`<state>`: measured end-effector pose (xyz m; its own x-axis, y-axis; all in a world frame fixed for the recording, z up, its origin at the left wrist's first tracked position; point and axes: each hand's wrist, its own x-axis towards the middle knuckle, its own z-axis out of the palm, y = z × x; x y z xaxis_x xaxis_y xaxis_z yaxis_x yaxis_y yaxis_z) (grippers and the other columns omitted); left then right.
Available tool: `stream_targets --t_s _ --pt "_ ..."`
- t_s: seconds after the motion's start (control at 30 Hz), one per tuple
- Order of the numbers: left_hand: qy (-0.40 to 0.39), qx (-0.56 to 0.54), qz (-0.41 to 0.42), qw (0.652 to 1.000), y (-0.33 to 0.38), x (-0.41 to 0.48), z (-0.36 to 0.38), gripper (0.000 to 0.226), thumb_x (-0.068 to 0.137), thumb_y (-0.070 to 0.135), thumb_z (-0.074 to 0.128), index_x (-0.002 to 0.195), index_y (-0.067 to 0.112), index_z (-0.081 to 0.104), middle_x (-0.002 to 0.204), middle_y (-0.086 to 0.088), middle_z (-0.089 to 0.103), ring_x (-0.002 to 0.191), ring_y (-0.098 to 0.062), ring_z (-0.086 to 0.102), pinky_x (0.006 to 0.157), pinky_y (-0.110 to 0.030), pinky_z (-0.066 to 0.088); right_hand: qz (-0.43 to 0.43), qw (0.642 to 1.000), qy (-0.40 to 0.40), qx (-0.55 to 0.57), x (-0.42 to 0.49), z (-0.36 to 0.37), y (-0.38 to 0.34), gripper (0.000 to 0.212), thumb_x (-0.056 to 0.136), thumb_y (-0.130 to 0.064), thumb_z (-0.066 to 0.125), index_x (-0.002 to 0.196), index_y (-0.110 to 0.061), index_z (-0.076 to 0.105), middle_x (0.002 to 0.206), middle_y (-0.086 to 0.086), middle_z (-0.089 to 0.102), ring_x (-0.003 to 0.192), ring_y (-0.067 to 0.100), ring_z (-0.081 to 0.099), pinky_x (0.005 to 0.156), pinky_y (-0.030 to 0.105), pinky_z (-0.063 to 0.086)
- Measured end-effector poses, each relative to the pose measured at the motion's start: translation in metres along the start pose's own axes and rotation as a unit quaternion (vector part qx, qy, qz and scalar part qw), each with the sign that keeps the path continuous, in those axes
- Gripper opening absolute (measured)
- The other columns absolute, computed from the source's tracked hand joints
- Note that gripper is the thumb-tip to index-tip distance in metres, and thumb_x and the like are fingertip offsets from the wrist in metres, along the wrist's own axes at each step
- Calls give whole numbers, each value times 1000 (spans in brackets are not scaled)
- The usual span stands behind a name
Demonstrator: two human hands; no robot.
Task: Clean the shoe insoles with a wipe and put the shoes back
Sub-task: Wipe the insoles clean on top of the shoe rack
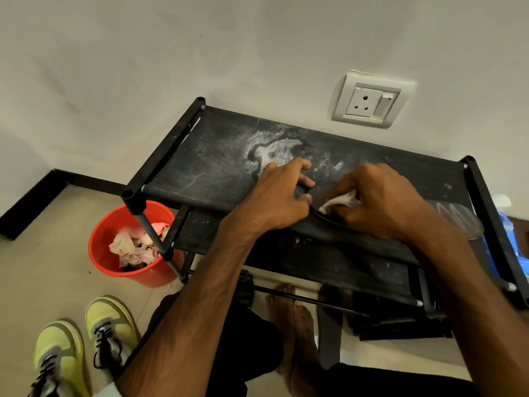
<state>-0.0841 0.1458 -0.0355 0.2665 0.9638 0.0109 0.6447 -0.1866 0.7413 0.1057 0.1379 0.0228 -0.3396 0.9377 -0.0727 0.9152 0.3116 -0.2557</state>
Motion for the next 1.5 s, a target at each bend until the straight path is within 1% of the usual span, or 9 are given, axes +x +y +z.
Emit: stream_targets --t_s 0.13,0.23,0.57,0.67,0.8,0.93,1.1,1.3,1.5 --pt "74 6 5 997 4 3 6 56 88 22 76 138 19 52 109 13 72 126 -15 54 107 -38 45 -7 998 34 59 4 7 -6 18 82 -38 78 98 -44 80 92 -11 77 82 12 70 76 43 60" --pt "106 6 6 994 6 5 10 58 83 20 82 135 19 56 102 11 75 121 -11 59 104 -29 46 -10 996 32 82 5 9 -9 17 83 -37 78 100 -39 81 92 -8 78 82 12 70 77 44 60" --pt "113 -4 -14 993 8 5 12 53 82 18 82 130 18 59 99 10 76 118 -12 61 104 -37 49 23 998 -60 10 -15 -10 4 21 80 -35 77 85 -55 75 78 -28 67 80 5 63 76 39 56" --pt "119 -14 -15 993 7 5 11 50 82 18 82 128 17 61 99 9 77 113 -5 63 103 -24 45 31 999 -28 12 -12 -5 -1 15 79 -37 77 88 -50 77 77 -22 69 80 9 66 76 37 56" --pt "117 -16 -20 993 8 5 11 46 81 15 82 122 19 63 95 9 76 97 3 63 79 -4 35 35 999 16 22 2 6 -12 17 81 -40 75 97 -45 79 87 -11 75 81 16 68 77 41 59" --pt "116 -16 -26 993 9 4 9 44 81 11 81 120 19 63 93 10 76 83 4 66 79 -16 51 32 998 58 16 11 15 -18 20 82 -40 74 101 -36 80 88 -2 77 81 22 71 76 44 61" --pt "114 -9 -24 993 12 3 15 43 81 13 82 120 21 64 94 12 74 106 -9 65 95 -32 54 30 1000 -2 6 6 7 -12 21 84 -34 74 101 -45 79 89 -7 75 80 16 68 74 41 60" --pt "118 15 -14 993 9 5 15 38 84 16 77 120 23 64 97 16 73 114 -14 57 97 -22 31 35 998 -41 -15 -10 -4 -6 18 79 -39 77 94 -49 78 90 -11 74 86 18 67 79 44 59" --pt "65 30 50 996 10 -1 4 60 85 18 71 140 20 48 125 13 62 121 -15 38 97 -27 34 64 986 117 102 -25 1 22 11 82 -31 78 90 -37 81 75 -9 74 70 11 69 71 44 61"
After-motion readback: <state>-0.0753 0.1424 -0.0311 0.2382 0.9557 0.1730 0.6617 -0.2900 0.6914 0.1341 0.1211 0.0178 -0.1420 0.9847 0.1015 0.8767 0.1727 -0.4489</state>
